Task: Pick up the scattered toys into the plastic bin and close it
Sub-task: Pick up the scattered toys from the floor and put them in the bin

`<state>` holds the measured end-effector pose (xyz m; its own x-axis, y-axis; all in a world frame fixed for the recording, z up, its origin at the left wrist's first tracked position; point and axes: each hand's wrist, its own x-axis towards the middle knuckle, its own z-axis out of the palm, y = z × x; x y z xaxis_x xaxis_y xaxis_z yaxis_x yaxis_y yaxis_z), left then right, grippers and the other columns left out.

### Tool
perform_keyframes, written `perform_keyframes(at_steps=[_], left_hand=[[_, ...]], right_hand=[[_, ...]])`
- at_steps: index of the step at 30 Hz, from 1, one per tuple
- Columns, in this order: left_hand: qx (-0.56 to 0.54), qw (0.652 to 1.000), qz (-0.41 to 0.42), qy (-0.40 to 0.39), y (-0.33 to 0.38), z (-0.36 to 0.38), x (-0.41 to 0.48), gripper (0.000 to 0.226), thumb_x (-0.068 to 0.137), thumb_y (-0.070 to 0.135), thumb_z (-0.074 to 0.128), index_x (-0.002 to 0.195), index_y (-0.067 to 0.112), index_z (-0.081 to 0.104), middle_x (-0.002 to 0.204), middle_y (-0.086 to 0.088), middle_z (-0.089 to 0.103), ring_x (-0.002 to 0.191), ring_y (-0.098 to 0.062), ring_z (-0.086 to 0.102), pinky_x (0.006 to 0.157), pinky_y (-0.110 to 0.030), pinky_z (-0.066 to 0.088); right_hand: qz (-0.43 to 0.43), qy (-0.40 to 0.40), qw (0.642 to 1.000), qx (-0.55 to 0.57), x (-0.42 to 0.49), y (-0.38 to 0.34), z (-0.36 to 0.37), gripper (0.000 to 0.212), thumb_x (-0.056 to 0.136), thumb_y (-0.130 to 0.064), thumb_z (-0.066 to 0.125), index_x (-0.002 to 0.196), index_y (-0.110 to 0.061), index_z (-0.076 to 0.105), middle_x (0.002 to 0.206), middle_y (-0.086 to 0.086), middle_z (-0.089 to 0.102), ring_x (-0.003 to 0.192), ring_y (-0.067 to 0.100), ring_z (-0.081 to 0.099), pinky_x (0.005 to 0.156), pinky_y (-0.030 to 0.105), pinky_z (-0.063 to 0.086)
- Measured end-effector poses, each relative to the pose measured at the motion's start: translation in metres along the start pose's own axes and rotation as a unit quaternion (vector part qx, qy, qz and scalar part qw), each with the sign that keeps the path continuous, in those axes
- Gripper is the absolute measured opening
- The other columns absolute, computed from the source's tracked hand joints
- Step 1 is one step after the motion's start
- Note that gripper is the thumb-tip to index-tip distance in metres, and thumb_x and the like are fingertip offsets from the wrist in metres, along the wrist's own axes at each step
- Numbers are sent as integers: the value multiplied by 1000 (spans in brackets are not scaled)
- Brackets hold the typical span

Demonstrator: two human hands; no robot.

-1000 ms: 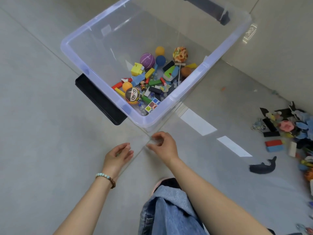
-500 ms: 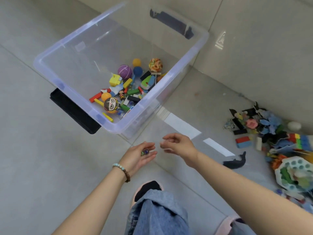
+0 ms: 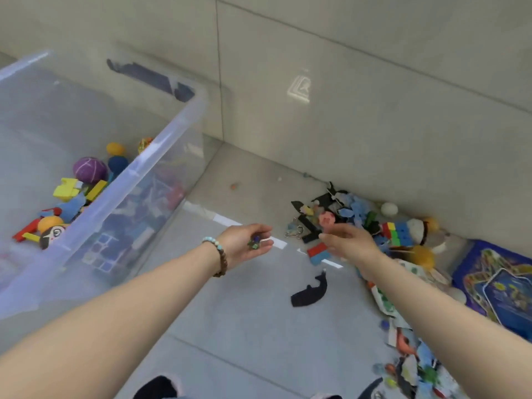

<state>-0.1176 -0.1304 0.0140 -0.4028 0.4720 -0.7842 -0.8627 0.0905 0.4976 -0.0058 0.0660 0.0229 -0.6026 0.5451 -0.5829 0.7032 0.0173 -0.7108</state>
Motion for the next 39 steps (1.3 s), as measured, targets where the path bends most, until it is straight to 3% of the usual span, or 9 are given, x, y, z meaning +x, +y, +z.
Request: perform_keyframes(at_steps=[3, 6, 10, 15, 18, 20, 25, 33, 39], left_hand=[[-38, 998, 21, 35, -3, -1, 28, 20, 95, 13, 48, 89, 1, 62, 91, -11, 59, 80, -21, 61, 66, -29, 59], [-72, 994, 42, 67, -10, -15, 43, 21, 96, 11, 46, 88, 0, 62, 87, -11, 58, 79, -22, 60, 64, -24, 56], [-75, 993, 40, 86, -12, -33, 55, 23, 98, 12, 43, 88, 2, 62, 86, -10, 59, 78, -21, 60, 59, -22, 57], [-102, 993, 22, 55, -7, -39, 66, 26, 98, 14, 42, 91, 1, 63, 87, -11, 60, 80, -22, 61, 59, -24, 59], [-106, 993, 19, 47, -3, -40, 72, 25, 98, 14, 43, 92, 1, 64, 88, -11, 61, 80, -21, 62, 66, -27, 58], [-110, 992, 27, 57, 2, -43, 76, 24, 98, 12, 42, 93, 2, 63, 89, -11, 60, 79, -20, 61, 67, -26, 57], [-127, 988, 52, 71, 8, -57, 75, 24, 99, 10, 39, 96, 3, 62, 93, -11, 61, 82, -19, 62, 68, -24, 57], [-172, 981, 62, 66, -4, -59, 65, 23, 98, 9, 39, 99, 1, 61, 100, -13, 63, 92, -23, 62, 76, -26, 55], [-167, 983, 37, 68, -15, -81, 50, 26, 99, 11, 39, 99, -1, 62, 97, -14, 63, 90, -24, 63, 75, -27, 56]], right_hand=[[-5, 9, 999, 45, 22, 16, 28, 28, 80, -14, 71, 107, -12, 64, 113, 8, 64, 97, 18, 62, 81, 27, 53], [-71, -6, 997, -16, 40, 13, 53, 35, 81, -18, 71, 115, -14, 62, 107, -5, 60, 91, 8, 57, 74, 16, 45], [-121, 18, 986, -109, 62, 8, 73, 30, 82, -13, 69, 111, -14, 64, 103, -5, 60, 93, 9, 56, 82, 21, 46], [-147, 64, 971, -178, 76, 13, 84, 10, 87, -9, 59, 93, -14, 64, 84, -9, 60, 76, 7, 57, 65, 7, 45], [-160, 62, 963, -206, 80, 8, 92, 15, 86, -11, 58, 98, -18, 64, 89, -8, 60, 81, 9, 56, 75, 24, 49], [-162, 63, 968, -178, 85, 4, 99, 24, 82, -6, 59, 102, -18, 62, 95, -6, 57, 83, 11, 54, 76, 23, 47], [-149, 4, 986, -71, 89, -4, 126, 30, 81, 1, 58, 106, -13, 62, 103, -4, 56, 83, 6, 52, 68, 0, 38], [-120, -50, 991, 17, 73, -6, 138, 33, 76, 9, 54, 97, -14, 64, 97, 0, 63, 79, 5, 55, 72, 7, 43], [-219, -110, 964, -103, 46, 32, 138, 29, 68, 2, 72, 89, -18, 68, 95, -9, 54, 82, 3, 56, 75, 9, 44]])
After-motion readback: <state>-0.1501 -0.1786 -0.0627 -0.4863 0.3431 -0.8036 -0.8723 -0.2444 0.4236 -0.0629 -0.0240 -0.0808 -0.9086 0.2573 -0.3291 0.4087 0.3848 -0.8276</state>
